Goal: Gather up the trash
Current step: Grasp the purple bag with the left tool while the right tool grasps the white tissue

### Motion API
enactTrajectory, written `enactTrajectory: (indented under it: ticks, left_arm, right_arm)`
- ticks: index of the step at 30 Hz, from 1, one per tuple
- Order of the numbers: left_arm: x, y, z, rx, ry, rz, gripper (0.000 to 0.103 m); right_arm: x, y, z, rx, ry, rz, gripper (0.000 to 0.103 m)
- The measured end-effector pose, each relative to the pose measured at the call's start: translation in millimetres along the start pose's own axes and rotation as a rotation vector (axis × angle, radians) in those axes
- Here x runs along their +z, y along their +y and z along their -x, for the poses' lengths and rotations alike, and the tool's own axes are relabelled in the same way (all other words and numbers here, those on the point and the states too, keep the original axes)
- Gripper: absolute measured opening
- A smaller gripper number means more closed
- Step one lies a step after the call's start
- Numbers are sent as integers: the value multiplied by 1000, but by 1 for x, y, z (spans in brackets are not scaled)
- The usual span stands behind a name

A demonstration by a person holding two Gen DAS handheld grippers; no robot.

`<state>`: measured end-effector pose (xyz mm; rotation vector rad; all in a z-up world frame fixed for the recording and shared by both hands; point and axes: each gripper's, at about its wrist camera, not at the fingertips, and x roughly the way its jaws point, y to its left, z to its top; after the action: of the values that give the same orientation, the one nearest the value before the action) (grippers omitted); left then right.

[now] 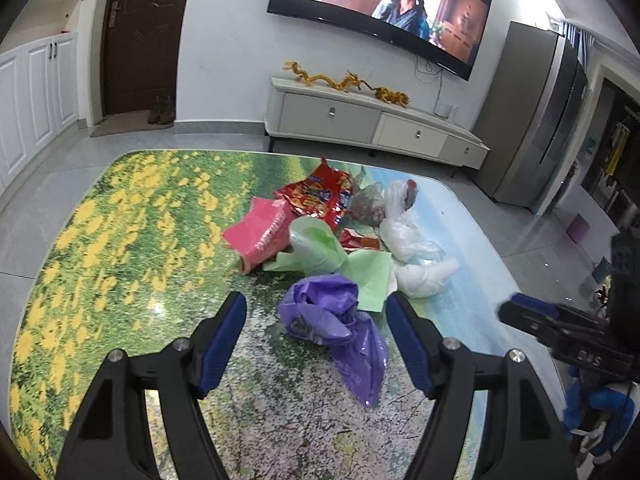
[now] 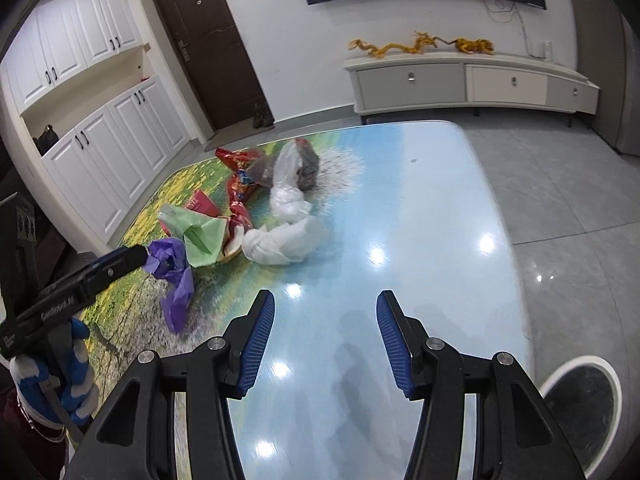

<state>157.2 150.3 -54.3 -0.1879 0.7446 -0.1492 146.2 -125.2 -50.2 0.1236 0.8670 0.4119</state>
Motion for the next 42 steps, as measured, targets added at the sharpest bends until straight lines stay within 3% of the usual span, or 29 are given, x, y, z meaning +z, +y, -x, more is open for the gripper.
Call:
enactTrajectory:
  ticks: [11, 12, 14, 16, 17, 18, 21, 30, 42]
  left_arm:
    - [0, 1, -27, -71, 57, 18, 70]
    - [-1, 3, -29, -72, 60, 25, 69]
    - [-4, 5, -32, -75, 71, 35, 57]
    - [-7, 8, -34, -83, 84, 50, 47]
    - [-9, 9, -33, -91, 81, 57, 46]
    - [-11, 10, -32, -94, 77, 63, 45]
    - [-14, 11, -27, -107, 76, 78, 42]
    - [-25, 8, 17, -101, 15, 76, 40]
    - [-25, -19, 84, -138, -92, 58, 40]
  right_arm:
    - [39, 18, -61, 73, 11, -14, 54]
    - [40, 18, -66, 79, 15, -24, 54]
    - [41, 18, -75, 82, 27, -35, 53]
    - [39, 17, -79, 91, 37, -47, 46]
    - [38, 17, -79, 107, 36, -50, 33]
    - [35, 19, -77, 119, 33, -44, 21]
    - [29, 22, -66, 125, 25, -18, 10]
    - [4, 26, -16, 115, -23, 12, 6]
    - [-21, 32, 75, 87, -152, 32, 6]
